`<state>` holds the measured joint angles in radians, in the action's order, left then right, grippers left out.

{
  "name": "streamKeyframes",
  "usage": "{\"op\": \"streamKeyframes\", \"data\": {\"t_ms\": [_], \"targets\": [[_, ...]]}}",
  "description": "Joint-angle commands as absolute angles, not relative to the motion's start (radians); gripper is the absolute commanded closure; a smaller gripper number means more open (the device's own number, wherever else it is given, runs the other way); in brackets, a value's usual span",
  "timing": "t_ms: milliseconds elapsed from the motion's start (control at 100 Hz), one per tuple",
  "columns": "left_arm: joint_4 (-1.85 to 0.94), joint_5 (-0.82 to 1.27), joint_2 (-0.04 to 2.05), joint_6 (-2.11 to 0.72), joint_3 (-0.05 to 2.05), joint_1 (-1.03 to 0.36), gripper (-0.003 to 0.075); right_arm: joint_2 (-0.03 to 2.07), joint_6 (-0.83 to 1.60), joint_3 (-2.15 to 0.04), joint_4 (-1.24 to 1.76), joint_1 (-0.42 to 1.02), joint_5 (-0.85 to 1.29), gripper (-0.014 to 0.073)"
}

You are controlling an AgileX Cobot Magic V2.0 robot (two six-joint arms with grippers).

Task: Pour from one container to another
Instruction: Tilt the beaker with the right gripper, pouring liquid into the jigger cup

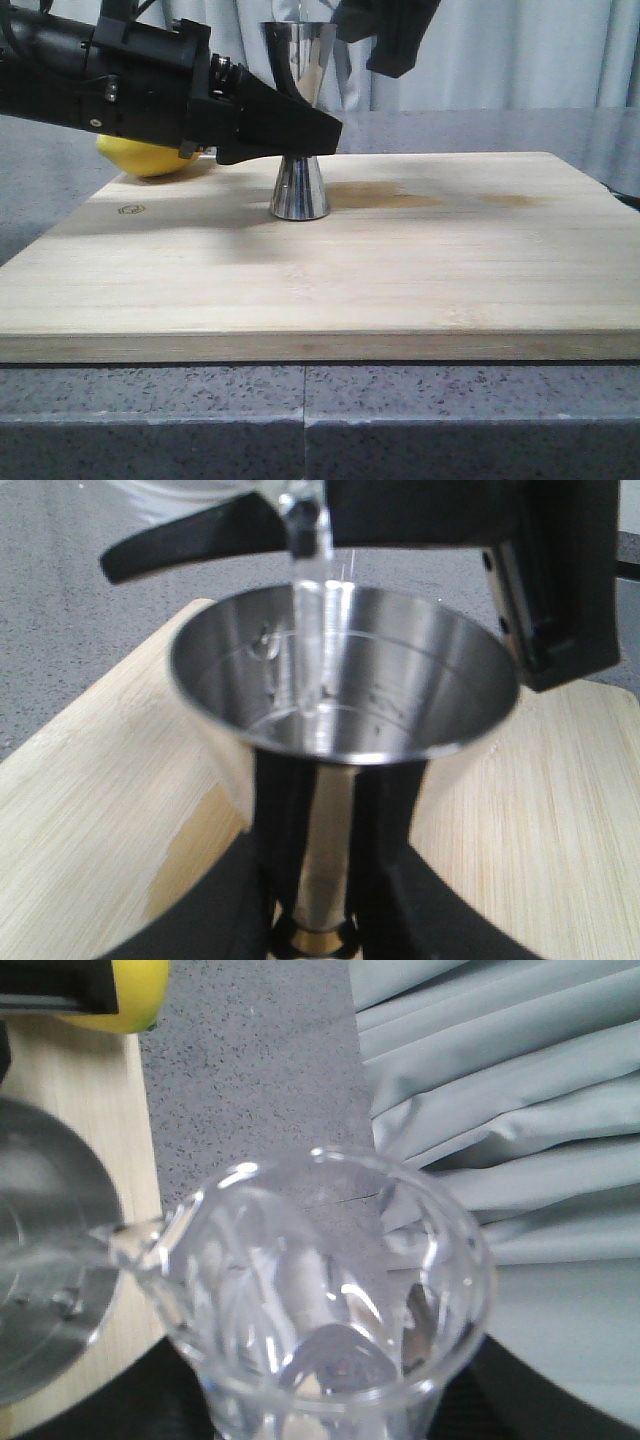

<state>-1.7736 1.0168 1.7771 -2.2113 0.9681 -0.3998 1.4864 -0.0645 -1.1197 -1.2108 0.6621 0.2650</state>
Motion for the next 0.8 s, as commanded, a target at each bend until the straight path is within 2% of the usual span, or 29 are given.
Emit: {"op": "streamKeyframes", "data": {"t_ms": [0, 790], "targets": [[-1.851, 1.077, 1.74, -2.21, 0.994, -0.405, 0.0598, 1.452, -0.061, -1.157, -1.261, 0.664, 0.252, 0.0327], [-1.851, 1.077, 1.74, -2.21, 0.994, -0.405, 0.0598, 1.452, -0.061, -1.157, -1.348, 0.664, 0.252, 0.0327]]}}
